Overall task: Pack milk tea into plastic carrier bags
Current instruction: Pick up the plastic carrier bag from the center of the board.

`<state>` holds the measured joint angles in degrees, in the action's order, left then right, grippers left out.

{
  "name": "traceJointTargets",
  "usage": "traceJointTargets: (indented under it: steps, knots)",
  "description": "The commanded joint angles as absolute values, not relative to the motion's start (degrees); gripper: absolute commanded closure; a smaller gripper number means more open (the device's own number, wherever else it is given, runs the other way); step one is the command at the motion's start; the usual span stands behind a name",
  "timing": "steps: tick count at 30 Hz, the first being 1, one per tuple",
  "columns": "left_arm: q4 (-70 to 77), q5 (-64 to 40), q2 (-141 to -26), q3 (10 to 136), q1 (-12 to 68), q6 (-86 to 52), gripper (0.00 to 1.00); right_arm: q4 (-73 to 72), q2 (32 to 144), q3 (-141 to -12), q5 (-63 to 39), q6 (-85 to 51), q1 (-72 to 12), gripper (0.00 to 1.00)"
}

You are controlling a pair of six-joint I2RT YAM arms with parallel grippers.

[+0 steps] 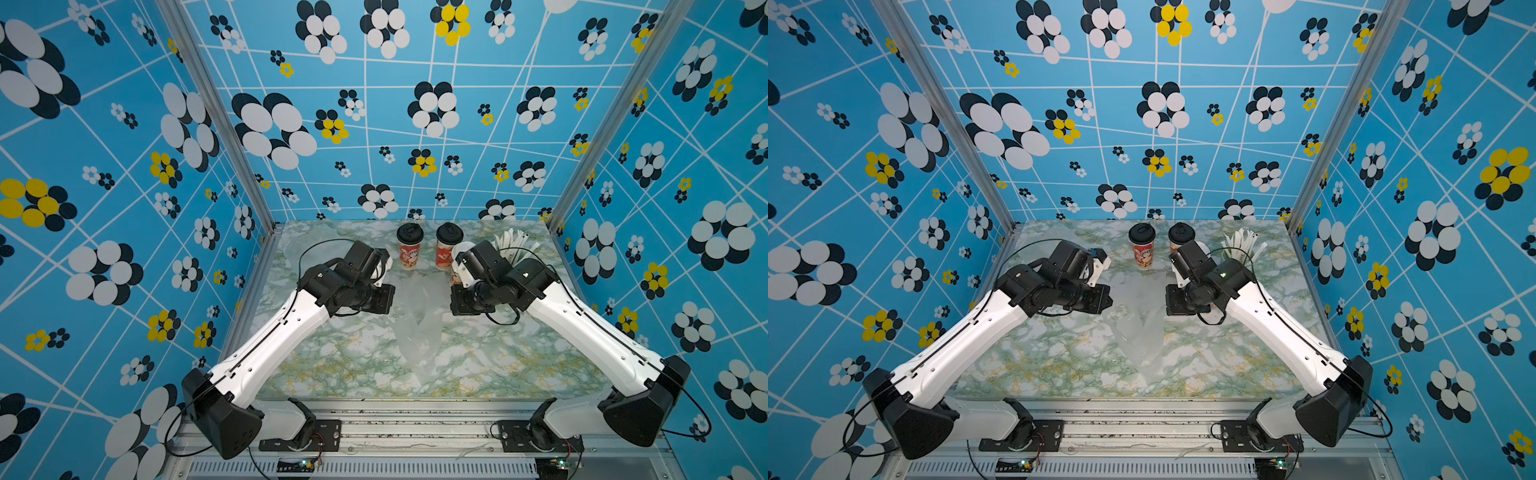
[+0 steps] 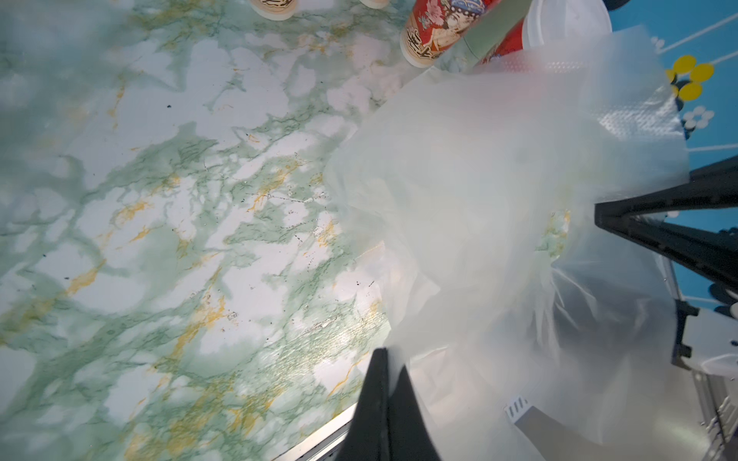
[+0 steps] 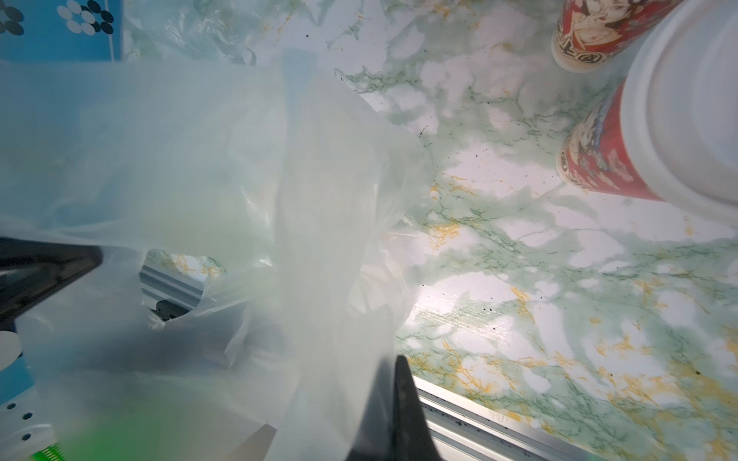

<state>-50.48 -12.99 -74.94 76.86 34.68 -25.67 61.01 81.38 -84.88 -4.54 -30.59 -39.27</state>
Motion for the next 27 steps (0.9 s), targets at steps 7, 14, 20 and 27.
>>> traceJointTargets:
  steps: [7,14,20,27]
  knots:
    - [-37.32,-17.82,-69.53,68.21,32.67,-37.76,1.0,63.39,81.82,-85.12,-1.96,-29.29,-38.67,1.0]
    - [-33.92,-22.74,-70.43,69.71,32.69,-37.31,1.0,60.22,81.57,-87.17,-8.16,-30.29,-38.67,0.79]
    - [-33.84,-23.28,-72.23,71.39,32.69,-36.53,1.0,62.14,81.27,-91.22,-5.81,-29.95,-38.52,0.59]
    - [-33.07,-23.06,-72.81,71.72,32.57,-36.61,1.0,66.5,81.08,-97.65,3.4,-26.89,-36.56,0.45]
